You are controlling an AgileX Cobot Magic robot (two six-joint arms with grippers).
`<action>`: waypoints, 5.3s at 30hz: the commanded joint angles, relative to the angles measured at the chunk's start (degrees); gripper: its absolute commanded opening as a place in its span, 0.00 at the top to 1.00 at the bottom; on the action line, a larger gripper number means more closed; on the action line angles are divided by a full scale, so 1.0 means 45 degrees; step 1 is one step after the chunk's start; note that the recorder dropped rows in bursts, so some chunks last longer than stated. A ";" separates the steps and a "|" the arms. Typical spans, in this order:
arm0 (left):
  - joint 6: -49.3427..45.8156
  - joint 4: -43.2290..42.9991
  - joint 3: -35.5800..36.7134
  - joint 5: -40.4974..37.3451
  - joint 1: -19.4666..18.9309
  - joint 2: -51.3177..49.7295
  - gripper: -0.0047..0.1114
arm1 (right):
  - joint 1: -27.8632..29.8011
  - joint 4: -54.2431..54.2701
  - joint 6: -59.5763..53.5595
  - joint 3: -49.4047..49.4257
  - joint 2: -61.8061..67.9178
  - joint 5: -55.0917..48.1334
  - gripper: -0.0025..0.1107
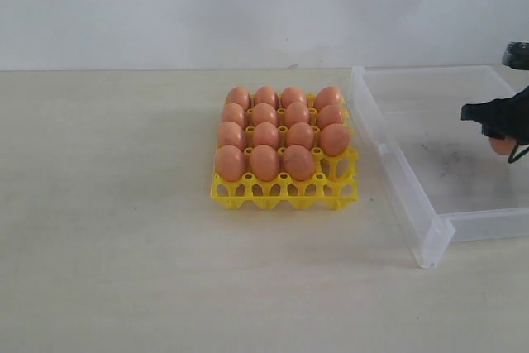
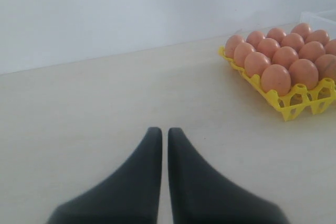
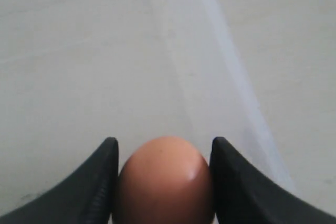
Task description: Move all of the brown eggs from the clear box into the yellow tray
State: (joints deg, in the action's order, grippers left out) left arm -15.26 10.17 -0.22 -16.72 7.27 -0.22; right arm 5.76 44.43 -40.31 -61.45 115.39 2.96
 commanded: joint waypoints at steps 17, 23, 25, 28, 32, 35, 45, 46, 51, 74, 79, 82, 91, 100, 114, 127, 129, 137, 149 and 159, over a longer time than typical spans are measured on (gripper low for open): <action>-0.0064 -0.0020 0.0048 0.0082 -0.0028 0.0049 0.93 | -0.2189 -1.9114 1.5714 0.4814 -0.0963 1.4889 0.98; -0.0064 -0.0020 0.0048 0.0082 -0.0028 0.0049 0.93 | -0.3426 -1.8965 1.4509 0.4587 -0.0269 1.4889 0.98; -0.0064 -0.0020 0.0048 0.0082 -0.0028 0.0049 0.93 | -0.3453 -1.9015 1.4310 0.4448 -0.0029 1.4691 0.98; -0.0064 -0.0020 0.0048 0.0082 -0.0028 0.0049 0.93 | -0.3453 -1.8979 1.3714 0.4201 0.0276 1.3531 0.98; -0.0064 -0.0020 0.0048 0.0082 -0.0028 0.0049 0.93 | -0.3453 -1.9071 1.3479 0.4117 0.0515 1.3604 0.98; -0.0064 -0.0020 0.0048 0.0082 -0.0028 0.0049 0.93 | -0.3453 -1.9343 1.3479 0.4117 0.0610 1.3998 0.98; -0.0064 -0.0020 0.0048 0.0082 -0.0028 0.0049 0.93 | -0.3453 -2.0645 1.2855 0.4117 0.1174 1.3605 0.98; -0.0064 -0.0020 0.0048 0.0082 -0.0028 0.0049 0.93 | -0.3453 -2.0575 1.2762 0.4117 0.1201 1.3389 0.98; -0.0064 -0.0020 0.0048 0.0082 -0.0028 0.0049 0.93 | -0.3453 -2.0544 1.2142 0.4117 0.1201 1.2589 0.98; -0.0064 -0.0020 0.0048 0.0082 -0.0028 0.0049 0.93 | -0.3453 -2.0798 1.1808 0.3703 0.1156 1.2246 0.43; -0.0064 -0.0020 0.0048 0.0082 -0.0028 0.0049 0.93 | -0.3453 -2.0761 1.1597 0.3728 0.0698 1.4087 0.43; -0.0064 -0.0020 0.0048 0.0082 -0.0028 0.0049 0.93 | -0.3453 -2.0113 1.1216 0.3728 -0.0060 1.4402 0.43; -0.0064 -0.0020 0.0048 0.0082 -0.0028 0.0049 0.93 | -0.3428 -1.7407 0.9569 0.3728 -0.3566 1.4402 0.72; -0.0064 -0.0020 0.0048 0.0082 -0.0028 0.0049 0.93 | -0.3428 -1.6465 0.9069 0.3728 -0.9291 0.9522 0.98; -0.0064 -0.0020 0.0048 0.0082 -0.0028 0.0049 0.93 | -0.3428 -1.4552 0.7758 0.3728 -1.6998 -0.2235 0.98; -0.0064 -0.0020 0.0048 0.0082 -0.0028 0.0049 0.93 | -0.3428 -1.4013 0.8958 0.3728 -2.4379 -0.9485 0.98; -0.0064 -0.0020 0.0048 0.0082 -0.0028 0.0049 0.93 | -0.3428 -1.3906 0.8958 0.3728 -2.5581 -1.0521 0.98; -0.0064 -0.0020 0.0048 0.0133 -0.0028 0.0049 0.93 | -0.3463 -1.2166 0.8364 0.3776 -2.5641 -1.5373 0.98; -0.0064 -0.0020 0.0048 0.0113 -0.0028 0.0049 0.93 | -0.3463 -0.6200 0.6991 0.8615 -2.5641 -0.8783 0.98; -0.0064 -0.0020 0.0048 0.0113 -0.0028 0.0049 0.93 | -0.3463 -0.6871 0.5404 1.0738 -2.5641 -0.3965 0.98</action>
State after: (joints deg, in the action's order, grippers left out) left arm -15.26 10.17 -0.22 -16.48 7.27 -0.17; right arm -9.79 15.32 -11.34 -14.07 0.33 -17.29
